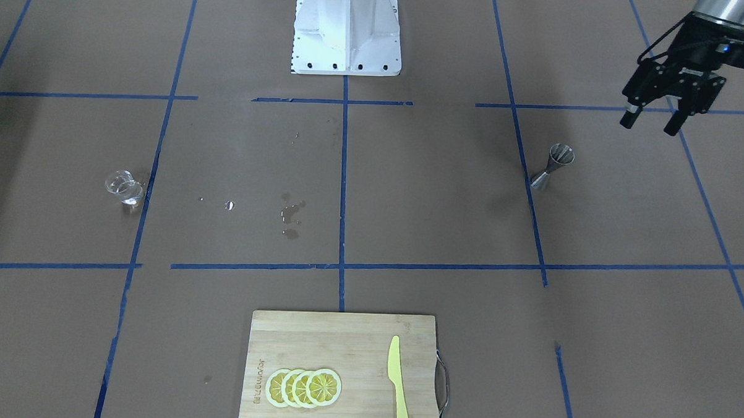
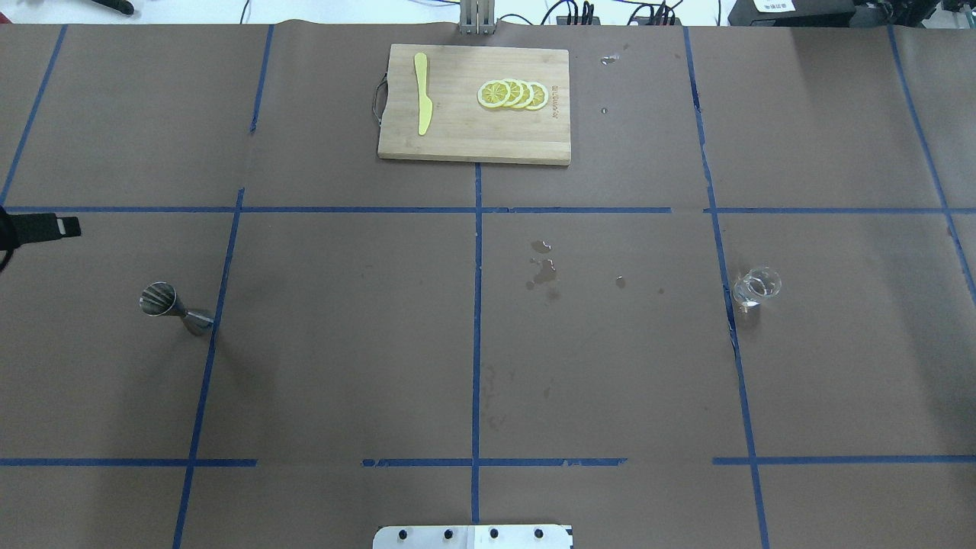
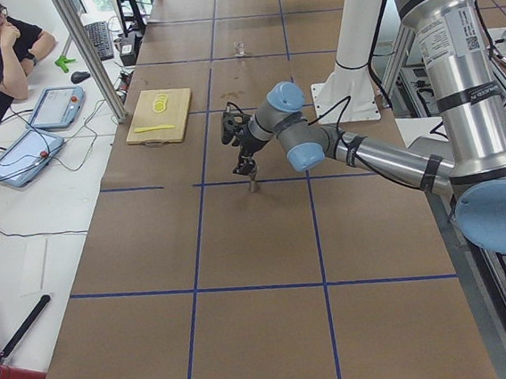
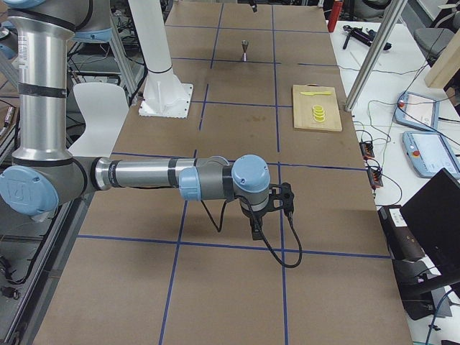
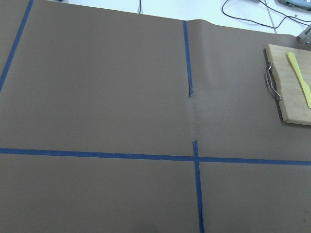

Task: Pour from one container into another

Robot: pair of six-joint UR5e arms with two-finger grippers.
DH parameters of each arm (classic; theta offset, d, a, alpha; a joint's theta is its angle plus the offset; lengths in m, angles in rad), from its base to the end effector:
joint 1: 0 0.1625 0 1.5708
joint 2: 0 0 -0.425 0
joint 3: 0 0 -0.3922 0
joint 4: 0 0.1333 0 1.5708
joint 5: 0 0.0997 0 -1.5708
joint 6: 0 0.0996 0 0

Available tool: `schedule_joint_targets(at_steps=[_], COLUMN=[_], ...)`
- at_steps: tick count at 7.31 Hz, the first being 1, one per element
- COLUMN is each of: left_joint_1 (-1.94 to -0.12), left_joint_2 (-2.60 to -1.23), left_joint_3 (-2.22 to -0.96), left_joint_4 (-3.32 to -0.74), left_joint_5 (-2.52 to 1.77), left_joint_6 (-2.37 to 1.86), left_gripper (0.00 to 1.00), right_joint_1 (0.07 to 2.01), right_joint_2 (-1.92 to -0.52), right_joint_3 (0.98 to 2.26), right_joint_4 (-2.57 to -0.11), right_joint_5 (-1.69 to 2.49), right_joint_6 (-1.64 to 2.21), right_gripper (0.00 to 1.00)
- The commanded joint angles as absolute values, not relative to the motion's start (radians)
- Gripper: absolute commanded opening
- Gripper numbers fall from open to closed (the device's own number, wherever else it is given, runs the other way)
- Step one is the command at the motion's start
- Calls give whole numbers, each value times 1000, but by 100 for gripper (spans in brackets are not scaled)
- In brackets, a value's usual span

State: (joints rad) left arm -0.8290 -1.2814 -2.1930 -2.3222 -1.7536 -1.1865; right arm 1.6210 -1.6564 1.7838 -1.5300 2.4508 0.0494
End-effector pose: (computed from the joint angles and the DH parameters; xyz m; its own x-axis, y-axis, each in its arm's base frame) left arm 0.1736 -0.3599 0.3994 0.5240 -0.0261 -0.8513 0.4530 0.8550 0.2526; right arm 0.0796 -0.4582 0.5820 0.6396 -0.0482 0.7672 -0.0811 0.9882 0.1297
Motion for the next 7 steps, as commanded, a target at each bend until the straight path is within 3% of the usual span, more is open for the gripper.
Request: schedule_joint_targets(at_steps=[1, 4, 7], left_joint_1=[-504, -212, -127], left_joint_2=[-1256, -1264, -1296], left_joint_3=[-2256, -2250, -2154], left_joint_4=[-2313, -2130, -2048], left_joint_5=[-1384, -1036, -892], left_joint_6=[-1336, -1495, -1595], left_gripper=[100, 100, 100], right_joint_1=[1545, 1420, 1251], right_joint_2=[-1663, -1736, -1779], right_joint_3=[1926, 2148, 2345], right_joint_4=[-1532, -1534, -1532], right_joint_5=[2439, 2386, 2298], right_joint_6=[257, 511, 786], right_gripper=[100, 100, 100])
